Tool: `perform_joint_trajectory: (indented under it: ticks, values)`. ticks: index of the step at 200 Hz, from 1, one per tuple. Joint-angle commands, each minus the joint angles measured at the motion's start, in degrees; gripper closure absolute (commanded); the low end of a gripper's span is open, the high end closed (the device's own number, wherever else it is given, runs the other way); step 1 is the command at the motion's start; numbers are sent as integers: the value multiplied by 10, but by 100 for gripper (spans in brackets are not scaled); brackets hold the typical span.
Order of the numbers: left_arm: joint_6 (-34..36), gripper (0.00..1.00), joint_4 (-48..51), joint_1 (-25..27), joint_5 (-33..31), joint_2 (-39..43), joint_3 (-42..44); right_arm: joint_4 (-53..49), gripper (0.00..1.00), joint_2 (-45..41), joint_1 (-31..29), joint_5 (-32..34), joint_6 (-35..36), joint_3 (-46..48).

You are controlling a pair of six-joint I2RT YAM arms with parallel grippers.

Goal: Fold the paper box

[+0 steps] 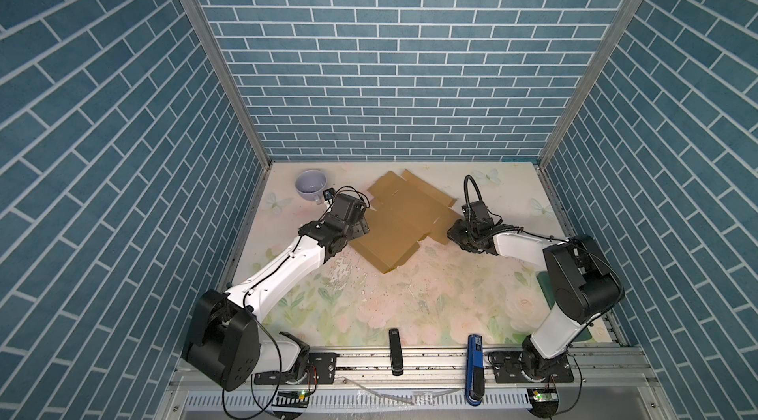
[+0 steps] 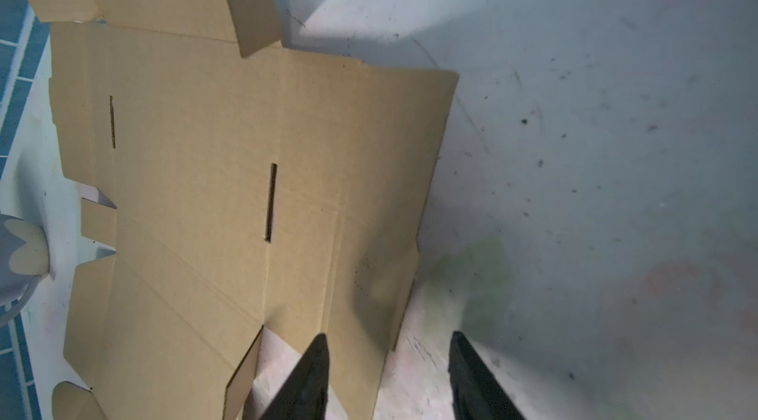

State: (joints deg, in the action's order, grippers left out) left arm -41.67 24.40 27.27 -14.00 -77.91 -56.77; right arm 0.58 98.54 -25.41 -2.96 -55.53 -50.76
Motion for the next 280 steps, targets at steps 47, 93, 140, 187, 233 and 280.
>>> perform_joint_trajectory:
  ticks: [47,93,140,187,233,280]
  values:
    - [18,15,-8,-20,31,-16,-4,68,57,35,6,-38,-27,6]
    - [24,15,-17,-36,54,-27,-4,97,68,39,12,-50,-29,13]
    - [64,16,-31,-64,115,-49,-26,99,85,44,18,-67,-10,15]
    - [106,17,-20,-96,183,-93,-73,29,100,24,32,-71,43,-4]
    - [147,17,-7,-119,254,-147,-134,-132,100,6,60,-109,165,-78]
    - [203,16,66,-127,343,-264,-250,-273,100,7,75,-108,285,-153]
